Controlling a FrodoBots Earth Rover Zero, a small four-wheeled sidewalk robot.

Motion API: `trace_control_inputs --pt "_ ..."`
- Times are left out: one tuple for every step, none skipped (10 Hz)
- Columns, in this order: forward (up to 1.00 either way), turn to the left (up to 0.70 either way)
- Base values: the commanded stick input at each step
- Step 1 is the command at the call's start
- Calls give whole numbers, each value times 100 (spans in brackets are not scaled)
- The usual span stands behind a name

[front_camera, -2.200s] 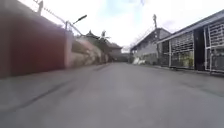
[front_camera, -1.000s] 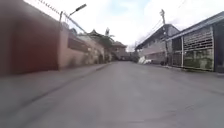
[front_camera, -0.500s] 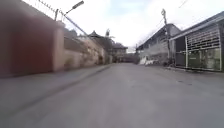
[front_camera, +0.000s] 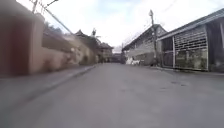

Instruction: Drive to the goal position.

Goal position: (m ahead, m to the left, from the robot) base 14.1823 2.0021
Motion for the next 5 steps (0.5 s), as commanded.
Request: trace_control_inputs --pt "100 0" --pt "100 0" --pt "100 0" --pt "100 0" --pt "100 0"
